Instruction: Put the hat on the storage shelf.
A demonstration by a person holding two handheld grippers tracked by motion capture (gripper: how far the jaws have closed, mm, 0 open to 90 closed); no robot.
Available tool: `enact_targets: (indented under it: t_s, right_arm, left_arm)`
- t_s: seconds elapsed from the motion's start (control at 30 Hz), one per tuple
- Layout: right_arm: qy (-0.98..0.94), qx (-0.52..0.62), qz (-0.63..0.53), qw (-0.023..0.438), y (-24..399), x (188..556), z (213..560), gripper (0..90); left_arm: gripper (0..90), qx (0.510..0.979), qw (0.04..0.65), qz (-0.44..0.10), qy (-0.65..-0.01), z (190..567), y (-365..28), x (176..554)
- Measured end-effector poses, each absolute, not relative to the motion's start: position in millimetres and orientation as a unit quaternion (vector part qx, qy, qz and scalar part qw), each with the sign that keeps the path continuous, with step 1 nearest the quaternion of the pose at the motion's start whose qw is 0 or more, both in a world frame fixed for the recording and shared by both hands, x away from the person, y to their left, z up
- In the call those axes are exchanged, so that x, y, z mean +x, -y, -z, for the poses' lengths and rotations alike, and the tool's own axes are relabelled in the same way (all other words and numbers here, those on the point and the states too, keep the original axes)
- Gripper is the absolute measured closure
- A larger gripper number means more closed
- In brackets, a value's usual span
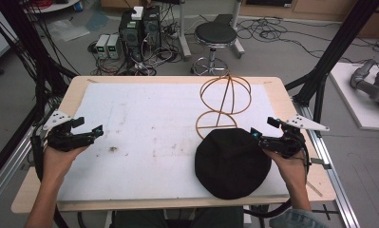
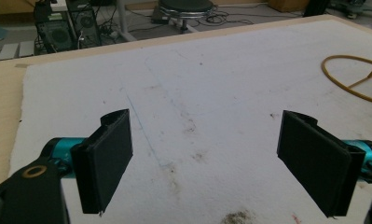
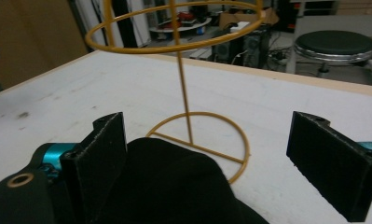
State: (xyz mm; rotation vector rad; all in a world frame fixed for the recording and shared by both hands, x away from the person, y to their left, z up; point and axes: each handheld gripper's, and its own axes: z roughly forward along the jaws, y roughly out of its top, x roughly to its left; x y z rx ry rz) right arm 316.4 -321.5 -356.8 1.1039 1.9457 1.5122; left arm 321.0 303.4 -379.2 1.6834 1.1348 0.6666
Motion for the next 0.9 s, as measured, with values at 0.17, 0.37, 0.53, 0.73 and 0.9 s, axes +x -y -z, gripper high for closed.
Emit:
enact_targets:
  t_s: [0.17, 0.37, 0.53, 0.73, 0.9]
  right_arm:
    - [-0.742, 0.345, -0.542, 0.192, 307, 315, 356, 11.9]
    - [-0.776, 0.286, -0.538, 0.163, 294, 311, 356, 12.0]
    - [-0.801, 0.251, -0.527, 0.132, 284, 309, 359, 12.1]
    - [-0.823, 0.226, -0.506, 0.124, 273, 307, 362, 13.8]
    - [-0.831, 0.212, -0.502, 0.108, 269, 306, 364, 13.8]
  left_arm:
    - [18.3, 0.691, 0.484, -0.273, -0.463, 378, -302, 322]
    - [18.4, 0.692, 0.483, -0.272, -0.463, 379, -301, 324]
    - [18.3, 0.69, 0.484, -0.272, -0.464, 378, -302, 324]
    - [18.4, 0.689, 0.483, -0.274, -0.465, 379, -301, 324]
    - [18.4, 0.689, 0.483, -0.273, -0.465, 379, -301, 324]
